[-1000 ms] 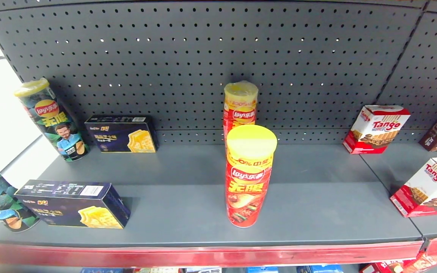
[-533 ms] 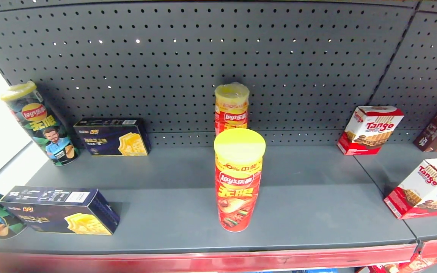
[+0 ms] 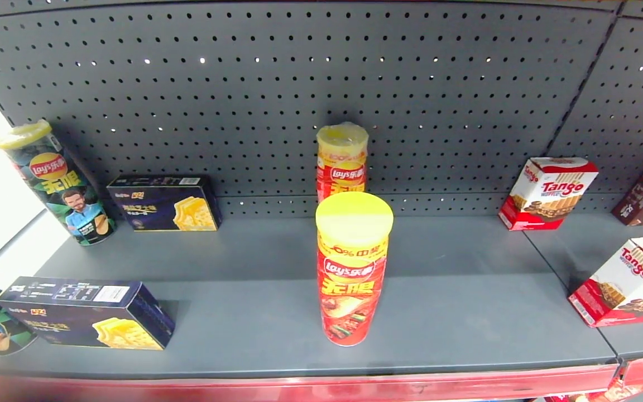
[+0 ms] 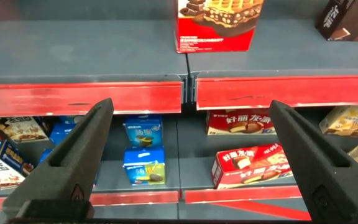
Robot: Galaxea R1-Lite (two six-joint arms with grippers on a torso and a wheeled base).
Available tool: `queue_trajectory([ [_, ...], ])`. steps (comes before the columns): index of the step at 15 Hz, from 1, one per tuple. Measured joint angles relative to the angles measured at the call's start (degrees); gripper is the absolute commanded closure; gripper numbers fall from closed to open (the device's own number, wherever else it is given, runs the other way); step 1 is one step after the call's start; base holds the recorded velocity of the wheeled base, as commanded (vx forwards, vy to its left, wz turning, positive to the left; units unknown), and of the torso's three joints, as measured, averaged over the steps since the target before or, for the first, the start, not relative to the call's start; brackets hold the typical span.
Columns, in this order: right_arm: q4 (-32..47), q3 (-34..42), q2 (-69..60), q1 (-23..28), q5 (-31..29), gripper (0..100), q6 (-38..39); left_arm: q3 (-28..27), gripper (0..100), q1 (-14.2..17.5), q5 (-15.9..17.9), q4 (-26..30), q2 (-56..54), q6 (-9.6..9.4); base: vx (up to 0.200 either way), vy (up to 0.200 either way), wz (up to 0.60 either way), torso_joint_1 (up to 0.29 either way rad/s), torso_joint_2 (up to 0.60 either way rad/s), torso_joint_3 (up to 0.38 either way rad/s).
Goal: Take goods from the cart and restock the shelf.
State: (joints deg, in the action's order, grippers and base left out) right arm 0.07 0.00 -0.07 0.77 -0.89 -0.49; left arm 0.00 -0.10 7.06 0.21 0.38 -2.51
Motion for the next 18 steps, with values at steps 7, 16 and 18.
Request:
queue_trajectory([
  [7,-0.07,0.0,0.0,0.0,0.02,0,0.06,0.0,0,0.0,-0.02,-0.1,0.0,-0.13,-0.029,0.0,0.0,0.0,0.0,0.0],
  [16,0.0,0.0,0.0,0.0,0.0,0,0.06,0.0,0,0.0,-0.02,-0.05,0.0,-0.13,0.0,0.0,0.0,0.0,0.0,0.0],
  [18,0.02,0.0,0.0,0.05,0.0,0,0.02,0.0,0,0.0,-0.02,-0.02,0.0,-0.13,0.0,0.0,0.0,0.0,0.0,0.0],
])
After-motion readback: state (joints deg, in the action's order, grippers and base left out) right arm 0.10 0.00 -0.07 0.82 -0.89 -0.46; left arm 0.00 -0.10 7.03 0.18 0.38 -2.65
